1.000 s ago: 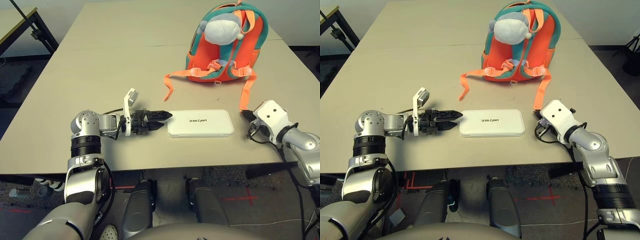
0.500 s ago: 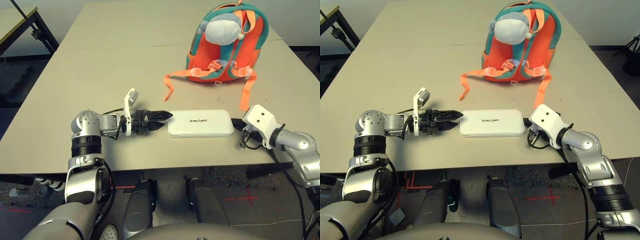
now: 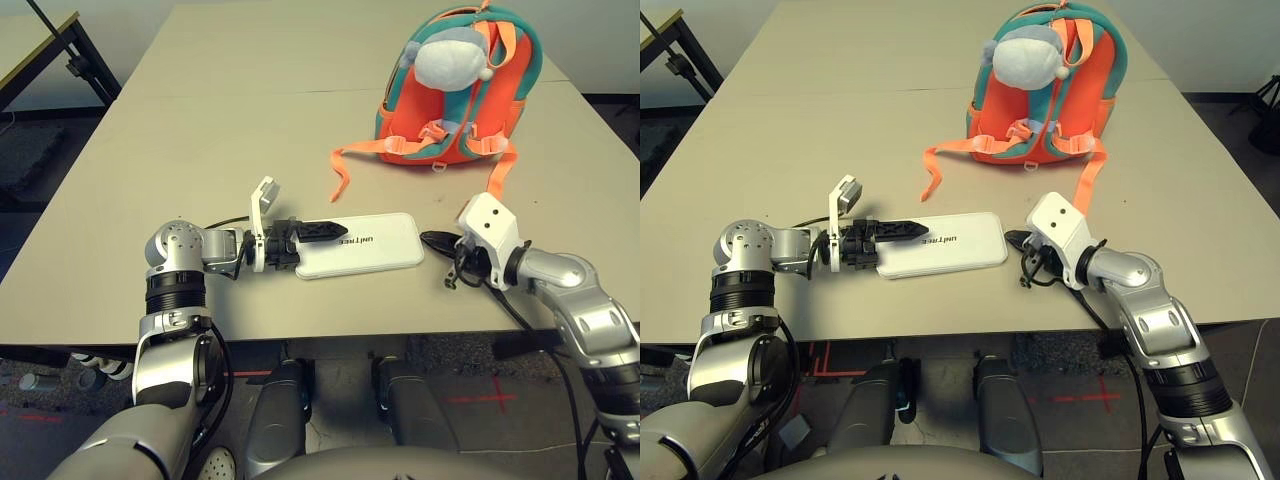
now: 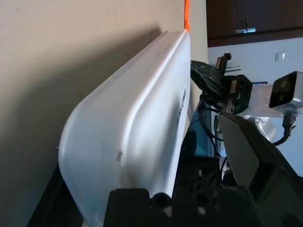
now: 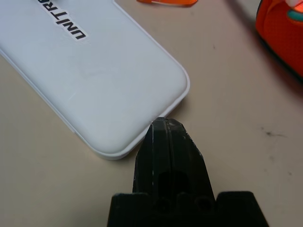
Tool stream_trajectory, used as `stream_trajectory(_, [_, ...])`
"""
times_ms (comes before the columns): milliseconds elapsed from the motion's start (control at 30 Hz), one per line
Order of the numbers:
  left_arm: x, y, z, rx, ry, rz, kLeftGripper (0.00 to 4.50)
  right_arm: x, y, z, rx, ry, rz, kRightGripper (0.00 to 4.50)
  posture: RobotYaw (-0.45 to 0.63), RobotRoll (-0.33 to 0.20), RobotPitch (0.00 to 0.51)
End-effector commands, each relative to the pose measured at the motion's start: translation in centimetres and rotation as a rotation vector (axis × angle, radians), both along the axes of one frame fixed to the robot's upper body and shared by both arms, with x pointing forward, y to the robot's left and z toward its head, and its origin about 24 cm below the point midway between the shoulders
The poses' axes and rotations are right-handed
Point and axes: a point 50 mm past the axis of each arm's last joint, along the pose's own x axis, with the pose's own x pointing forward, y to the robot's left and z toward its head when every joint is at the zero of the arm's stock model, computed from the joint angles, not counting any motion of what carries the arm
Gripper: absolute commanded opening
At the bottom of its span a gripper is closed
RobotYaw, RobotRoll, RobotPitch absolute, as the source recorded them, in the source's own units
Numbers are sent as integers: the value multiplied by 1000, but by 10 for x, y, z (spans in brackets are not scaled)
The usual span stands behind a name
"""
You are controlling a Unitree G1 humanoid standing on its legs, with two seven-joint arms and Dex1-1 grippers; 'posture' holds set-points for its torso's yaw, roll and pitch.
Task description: Put the pencil case into the backpack and zip it.
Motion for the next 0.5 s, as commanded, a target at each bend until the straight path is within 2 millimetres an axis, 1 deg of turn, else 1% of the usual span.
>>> stream_trajectory(33, [-6, -3, -13, 50, 44, -11, 4331, 1, -2, -2, -28, -14, -16, 8, -125, 0, 152])
stream_trajectory(100, [-3, -1, -13, 53, 27, 13, 3926, 3, -6, -3, -50, -23, -41, 0, -124, 0, 152])
stream_trajectory(133, [-3, 0, -13, 54, 23, 19, 3567, 4, -7, -4, -56, -25, -47, 388, -124, 0, 152])
stream_trajectory(167, [-2, 0, -12, 54, 15, 22, 3141, 5, -8, -4, -60, -31, -61, 620, -123, 0, 153])
stream_trajectory(200, [-2, 1, -11, 53, 8, 27, 2808, 6, -9, -5, -62, -37, -71, 917, -123, 0, 153])
stream_trajectory(267, [0, 2, -9, 55, -8, 41, 2008, 7, -10, -5, -68, -47, -86, 1697, -121, 0, 153])
stream_trajectory(333, [3, 4, -7, 59, -27, 54, 1401, 9, -12, -5, -74, -56, -97, 2468, -120, 0, 152])
stream_trajectory(367, [4, 4, -6, 59, -34, 60, 1230, 9, -12, -6, -76, -58, -100, 2854, -118, 0, 152])
stream_trajectory(500, [10, 7, 4, 53, -89, 86, 1211, 12, -17, -7, -94, -70, -125, 4318, -116, 0, 151])
